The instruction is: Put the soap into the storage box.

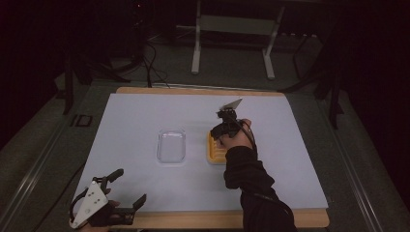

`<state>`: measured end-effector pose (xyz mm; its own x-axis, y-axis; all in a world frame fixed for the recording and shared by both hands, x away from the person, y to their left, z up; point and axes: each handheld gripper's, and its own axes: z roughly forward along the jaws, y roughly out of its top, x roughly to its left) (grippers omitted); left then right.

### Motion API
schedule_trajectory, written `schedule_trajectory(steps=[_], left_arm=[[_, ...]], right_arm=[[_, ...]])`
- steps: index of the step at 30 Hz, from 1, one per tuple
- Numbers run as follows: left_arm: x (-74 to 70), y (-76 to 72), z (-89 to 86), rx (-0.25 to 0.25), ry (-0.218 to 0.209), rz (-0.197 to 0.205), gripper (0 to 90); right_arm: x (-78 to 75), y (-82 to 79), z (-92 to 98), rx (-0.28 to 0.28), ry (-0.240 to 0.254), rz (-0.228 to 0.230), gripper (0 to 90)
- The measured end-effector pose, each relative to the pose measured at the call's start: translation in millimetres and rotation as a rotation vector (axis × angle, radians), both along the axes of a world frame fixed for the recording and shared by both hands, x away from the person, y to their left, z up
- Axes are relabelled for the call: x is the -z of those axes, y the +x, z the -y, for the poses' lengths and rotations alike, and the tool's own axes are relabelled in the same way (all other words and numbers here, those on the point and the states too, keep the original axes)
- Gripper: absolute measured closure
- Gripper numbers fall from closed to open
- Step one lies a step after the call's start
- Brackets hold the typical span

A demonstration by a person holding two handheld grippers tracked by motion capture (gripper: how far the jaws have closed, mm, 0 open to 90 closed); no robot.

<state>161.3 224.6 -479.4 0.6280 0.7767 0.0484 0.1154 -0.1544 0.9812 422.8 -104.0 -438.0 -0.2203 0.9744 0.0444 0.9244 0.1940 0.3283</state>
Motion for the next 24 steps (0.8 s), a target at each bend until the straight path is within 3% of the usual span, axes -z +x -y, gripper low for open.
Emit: schedule_trajectory(steps=[17,24], left_arm=[[0.1,-0.6,0.6,0.01,0.007,-0.001,0.2],[0.3,-0.8,1.0,0.013,0.011,-0.003,0.2]], right_arm=[[37.4,4.3,-5.0,0.018,0.02,-0.033,36.9],[45.4,6.4,-5.1,0.03,0.011,-0.031,36.9]])
